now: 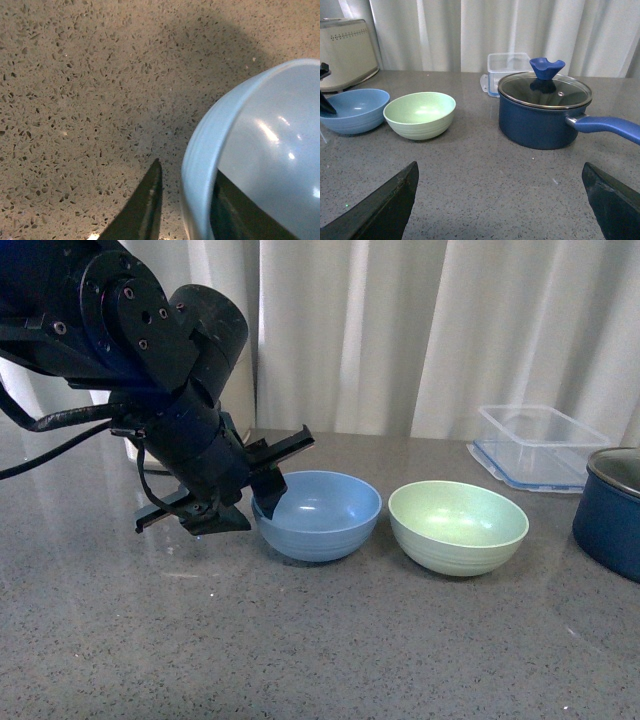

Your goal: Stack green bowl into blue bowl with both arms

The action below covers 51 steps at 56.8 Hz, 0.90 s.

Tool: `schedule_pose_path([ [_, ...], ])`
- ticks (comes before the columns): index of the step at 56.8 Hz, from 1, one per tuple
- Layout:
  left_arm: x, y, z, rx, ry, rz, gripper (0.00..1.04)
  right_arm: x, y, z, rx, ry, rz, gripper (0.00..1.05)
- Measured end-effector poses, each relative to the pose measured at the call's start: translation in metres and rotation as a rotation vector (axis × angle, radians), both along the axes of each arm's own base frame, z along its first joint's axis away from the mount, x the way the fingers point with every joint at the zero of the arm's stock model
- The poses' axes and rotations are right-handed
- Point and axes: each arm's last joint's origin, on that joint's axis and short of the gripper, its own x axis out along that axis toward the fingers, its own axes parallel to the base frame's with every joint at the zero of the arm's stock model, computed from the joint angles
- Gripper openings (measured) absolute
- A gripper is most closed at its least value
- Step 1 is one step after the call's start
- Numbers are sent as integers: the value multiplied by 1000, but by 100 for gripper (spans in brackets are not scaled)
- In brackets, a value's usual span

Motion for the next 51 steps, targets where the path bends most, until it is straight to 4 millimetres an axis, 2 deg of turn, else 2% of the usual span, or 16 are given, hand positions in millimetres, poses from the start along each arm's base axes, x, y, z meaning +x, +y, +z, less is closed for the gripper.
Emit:
schedule_pose_path([
  [6, -1, 0, 4, -3, -10, -10, 43, 0, 0, 0, 0, 0, 0, 95],
  [11, -4, 1, 13, -1, -38, -21, 60, 0, 0, 0, 0, 0, 0, 95],
  [17, -22, 8, 41, 10, -135, -46, 85, 0, 0, 0, 0, 0, 0, 95],
  [23, -43, 21, 65, 65, -244, -52, 100, 0, 0, 0, 0, 0, 0, 95],
  [30, -78, 49, 88, 183, -437, -18, 98, 0, 0, 0, 0, 0, 0, 95],
  [36, -116, 81, 92, 287, -616, 5, 98, 0, 0, 0, 0, 0, 0, 95],
  [42, -139, 96, 82, 394, -787, 62, 82, 0, 0, 0, 0, 0, 1, 95],
  [44, -149, 99, 73, 414, -820, 64, 74, 0, 0, 0, 0, 0, 0, 95],
  [51, -172, 105, 42, 444, -810, 41, 55, 0, 0, 0, 0, 0, 0, 95],
])
